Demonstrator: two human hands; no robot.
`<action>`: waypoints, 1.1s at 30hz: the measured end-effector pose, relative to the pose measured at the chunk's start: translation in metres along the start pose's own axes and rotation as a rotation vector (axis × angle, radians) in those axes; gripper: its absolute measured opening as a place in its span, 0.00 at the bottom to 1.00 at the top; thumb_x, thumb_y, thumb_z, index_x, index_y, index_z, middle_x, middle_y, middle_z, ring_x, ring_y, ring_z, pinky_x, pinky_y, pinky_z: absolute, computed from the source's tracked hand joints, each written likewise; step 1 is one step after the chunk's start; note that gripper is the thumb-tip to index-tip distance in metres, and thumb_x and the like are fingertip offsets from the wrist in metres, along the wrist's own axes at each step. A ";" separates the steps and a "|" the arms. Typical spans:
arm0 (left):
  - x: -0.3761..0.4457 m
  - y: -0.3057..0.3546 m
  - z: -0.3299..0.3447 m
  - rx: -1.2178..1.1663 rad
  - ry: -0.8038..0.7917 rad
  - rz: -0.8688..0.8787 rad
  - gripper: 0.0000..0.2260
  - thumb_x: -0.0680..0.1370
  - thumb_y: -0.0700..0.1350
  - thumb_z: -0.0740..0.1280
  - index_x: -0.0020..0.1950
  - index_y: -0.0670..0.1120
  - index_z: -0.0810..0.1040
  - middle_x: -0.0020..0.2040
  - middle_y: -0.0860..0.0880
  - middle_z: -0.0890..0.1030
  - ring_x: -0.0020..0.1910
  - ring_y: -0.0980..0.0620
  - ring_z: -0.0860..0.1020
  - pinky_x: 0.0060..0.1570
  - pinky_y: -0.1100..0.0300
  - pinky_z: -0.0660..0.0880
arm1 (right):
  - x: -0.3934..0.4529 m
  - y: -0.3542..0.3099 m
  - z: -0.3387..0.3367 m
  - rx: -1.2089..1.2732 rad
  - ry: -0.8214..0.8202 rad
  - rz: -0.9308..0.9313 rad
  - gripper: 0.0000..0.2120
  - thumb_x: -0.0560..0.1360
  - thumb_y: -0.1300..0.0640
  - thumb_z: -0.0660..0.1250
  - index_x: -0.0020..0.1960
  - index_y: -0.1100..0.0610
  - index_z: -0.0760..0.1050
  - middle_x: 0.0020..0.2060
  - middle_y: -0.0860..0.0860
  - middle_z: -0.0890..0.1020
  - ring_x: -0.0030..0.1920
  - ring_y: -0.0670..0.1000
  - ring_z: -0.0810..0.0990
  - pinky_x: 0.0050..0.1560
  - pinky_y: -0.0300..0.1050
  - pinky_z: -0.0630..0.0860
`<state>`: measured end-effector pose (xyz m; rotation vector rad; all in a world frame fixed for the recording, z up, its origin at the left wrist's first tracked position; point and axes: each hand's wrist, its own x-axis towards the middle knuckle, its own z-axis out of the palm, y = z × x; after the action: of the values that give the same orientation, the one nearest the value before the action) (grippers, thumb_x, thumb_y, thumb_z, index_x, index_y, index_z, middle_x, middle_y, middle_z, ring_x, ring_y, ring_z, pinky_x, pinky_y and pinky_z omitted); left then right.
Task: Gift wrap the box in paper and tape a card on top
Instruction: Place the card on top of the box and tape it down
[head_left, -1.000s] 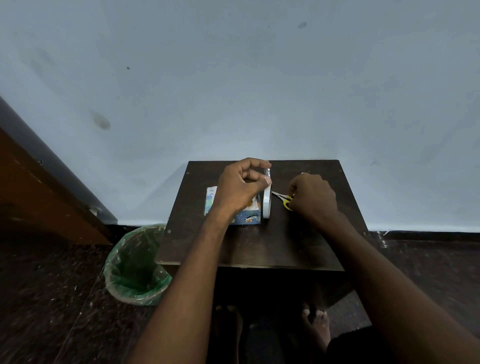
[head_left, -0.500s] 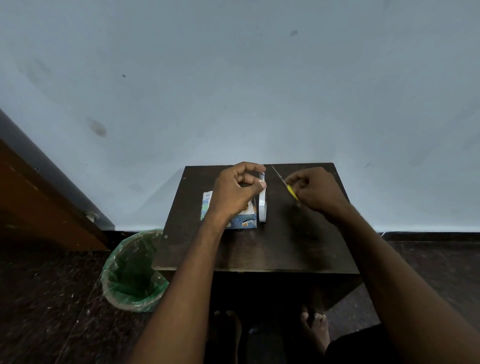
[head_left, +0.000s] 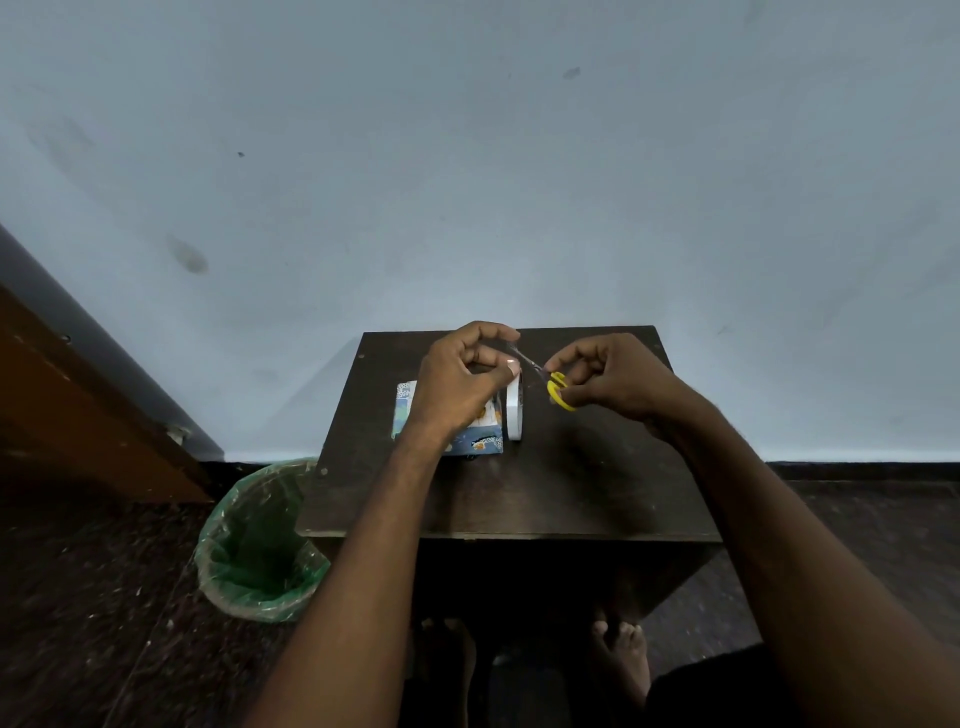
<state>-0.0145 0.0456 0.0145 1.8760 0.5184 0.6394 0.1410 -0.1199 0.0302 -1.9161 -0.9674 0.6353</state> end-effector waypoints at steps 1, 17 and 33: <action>-0.001 0.001 0.001 0.004 0.000 0.005 0.14 0.77 0.38 0.77 0.60 0.52 0.84 0.43 0.51 0.89 0.46 0.52 0.87 0.48 0.52 0.83 | -0.001 0.000 -0.003 -0.008 -0.008 0.011 0.15 0.69 0.68 0.79 0.52 0.55 0.86 0.38 0.58 0.87 0.40 0.52 0.83 0.57 0.59 0.82; -0.003 -0.001 -0.002 0.019 0.066 0.005 0.14 0.78 0.38 0.76 0.61 0.52 0.83 0.43 0.52 0.88 0.43 0.54 0.86 0.42 0.53 0.83 | -0.002 -0.008 -0.009 -0.030 -0.040 0.043 0.16 0.67 0.67 0.79 0.51 0.52 0.87 0.41 0.59 0.87 0.51 0.64 0.85 0.61 0.63 0.82; -0.004 0.004 0.001 0.090 0.020 0.107 0.16 0.77 0.36 0.76 0.60 0.53 0.84 0.43 0.54 0.88 0.45 0.55 0.86 0.44 0.54 0.84 | -0.003 -0.016 -0.004 -0.143 0.091 -0.053 0.12 0.68 0.65 0.79 0.47 0.51 0.88 0.35 0.58 0.86 0.37 0.51 0.82 0.52 0.58 0.83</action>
<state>-0.0168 0.0407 0.0167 1.9946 0.4689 0.7159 0.1364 -0.1194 0.0465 -2.0194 -1.0254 0.4549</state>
